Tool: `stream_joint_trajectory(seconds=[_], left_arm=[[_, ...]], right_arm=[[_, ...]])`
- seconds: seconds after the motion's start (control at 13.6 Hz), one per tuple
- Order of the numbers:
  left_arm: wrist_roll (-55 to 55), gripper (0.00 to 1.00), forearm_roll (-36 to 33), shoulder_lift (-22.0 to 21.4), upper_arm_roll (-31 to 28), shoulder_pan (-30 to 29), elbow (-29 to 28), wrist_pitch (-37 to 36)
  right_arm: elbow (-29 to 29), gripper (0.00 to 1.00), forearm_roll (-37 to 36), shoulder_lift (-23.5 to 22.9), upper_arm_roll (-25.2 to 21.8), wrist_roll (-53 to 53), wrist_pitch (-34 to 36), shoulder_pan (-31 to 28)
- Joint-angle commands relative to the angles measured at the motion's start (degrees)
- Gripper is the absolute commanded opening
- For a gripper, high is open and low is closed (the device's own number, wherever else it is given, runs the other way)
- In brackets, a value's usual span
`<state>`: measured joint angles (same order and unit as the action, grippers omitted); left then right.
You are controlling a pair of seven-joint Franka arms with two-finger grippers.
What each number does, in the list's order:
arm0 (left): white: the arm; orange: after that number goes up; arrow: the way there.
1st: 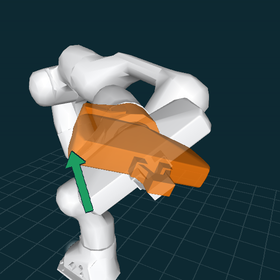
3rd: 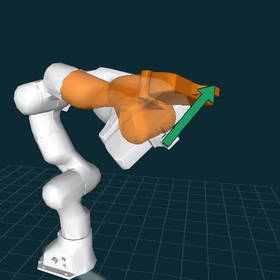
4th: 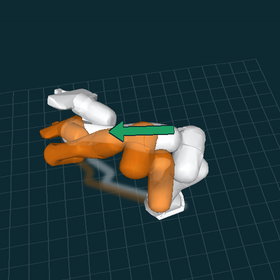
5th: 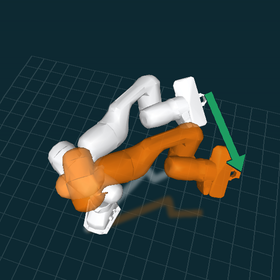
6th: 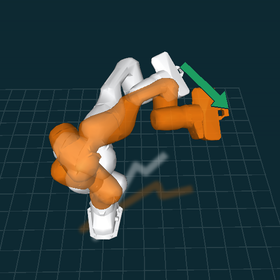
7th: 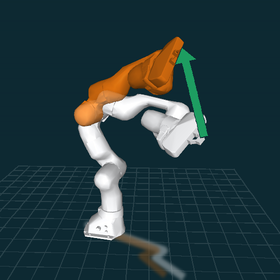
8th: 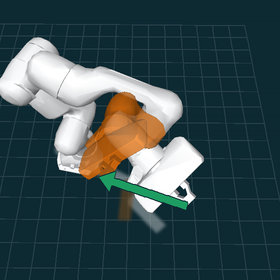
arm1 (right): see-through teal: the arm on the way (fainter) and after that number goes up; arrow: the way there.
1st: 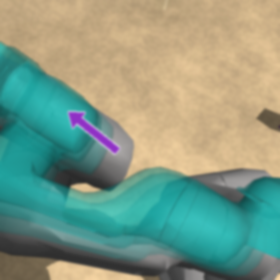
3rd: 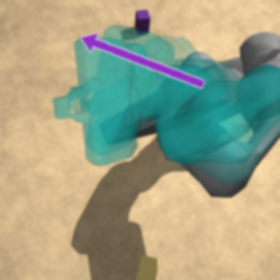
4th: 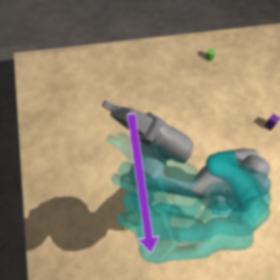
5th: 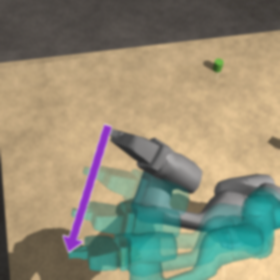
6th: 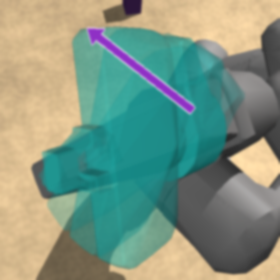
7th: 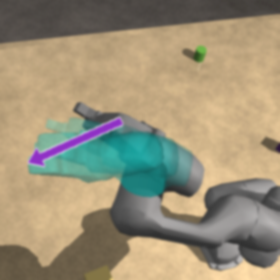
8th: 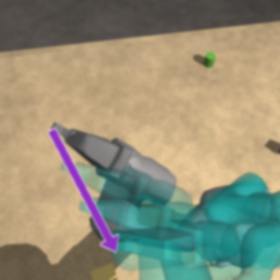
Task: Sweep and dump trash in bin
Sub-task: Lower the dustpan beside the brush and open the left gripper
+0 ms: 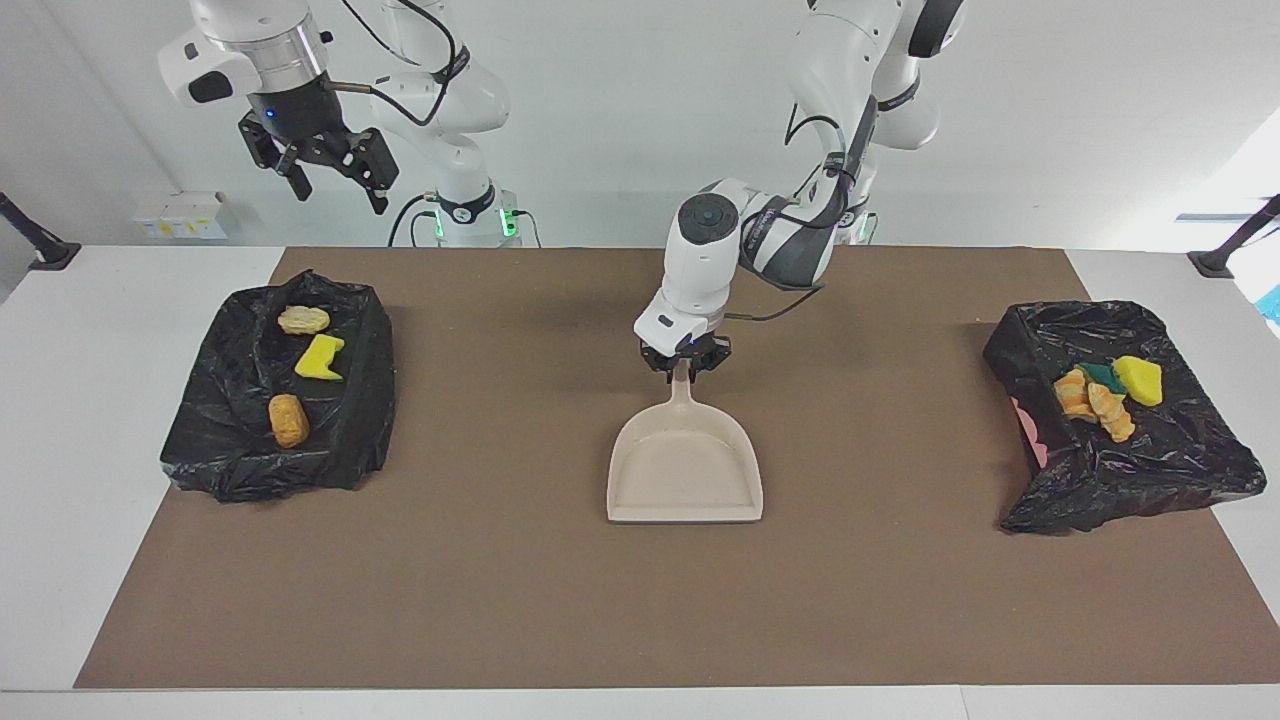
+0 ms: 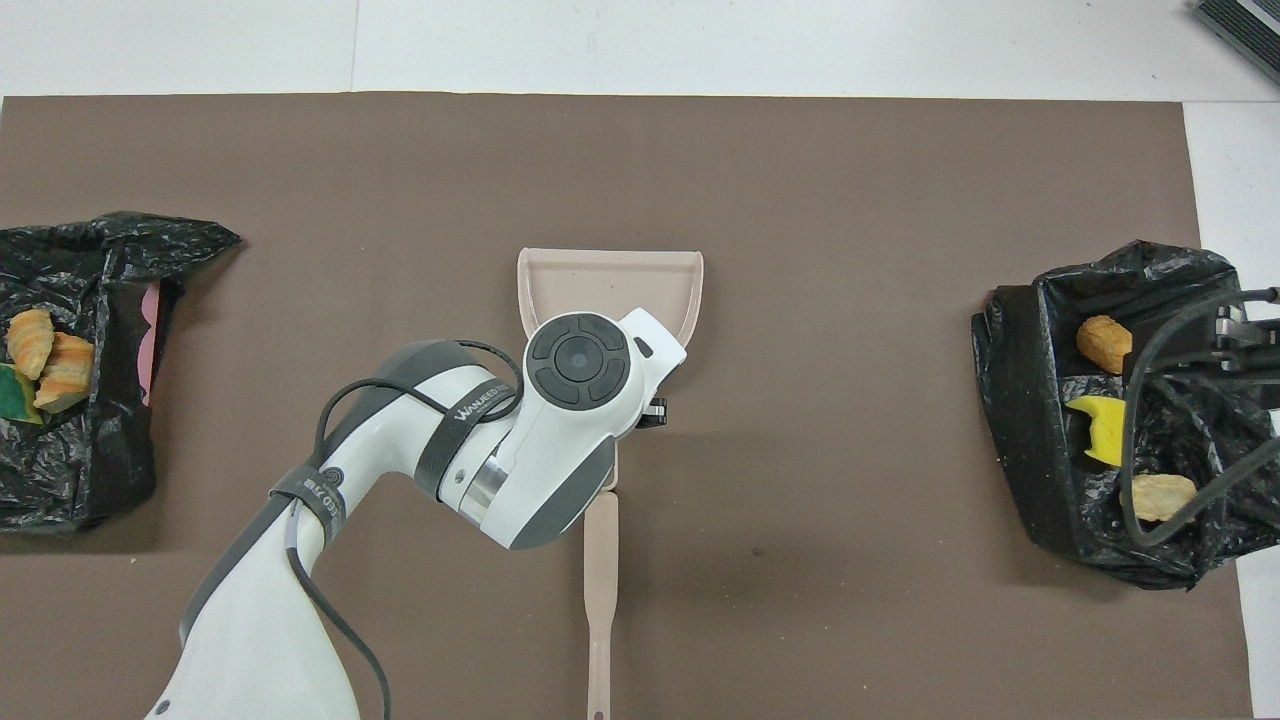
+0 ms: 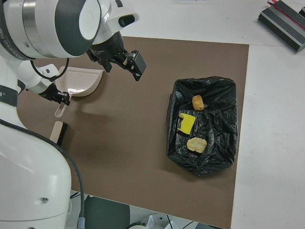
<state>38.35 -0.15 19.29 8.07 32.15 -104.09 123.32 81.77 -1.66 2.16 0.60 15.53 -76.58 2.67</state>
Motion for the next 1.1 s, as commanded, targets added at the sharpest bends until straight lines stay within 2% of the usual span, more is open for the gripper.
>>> stream_joint_trajectory(seconds=[0.0, 0.07, 0.66, 1.03], left_arm=[[0.8, 0.93, 0.8, -1.2, -1.0, 0.3, -0.4, -0.4], [0.3, 1.00, 0.7, -1.4, -1.2, 0.2, -0.7, -0.4], [-2.9, 1.00, -0.7, -4.0, -1.4, -6.2, 1.7, -4.4], [-15.4, 1.00, -1.1, -5.3, -1.4, -16.0, 3.4, -8.1]], right_arm=[[-0.5, 1.00, 0.1, 0.1, 0.2, -0.9, 0.6, -0.3], [-0.5, 1.00, 0.1, 0.1, 0.3, -0.9, 0.5, -0.3], [-0.4, 1.00, 0.1, 0.1, 0.2, -1.0, 0.4, -0.4], [-0.4, 1.00, 0.1, 0.1, 0.1, -1.2, 0.5, -0.5]])
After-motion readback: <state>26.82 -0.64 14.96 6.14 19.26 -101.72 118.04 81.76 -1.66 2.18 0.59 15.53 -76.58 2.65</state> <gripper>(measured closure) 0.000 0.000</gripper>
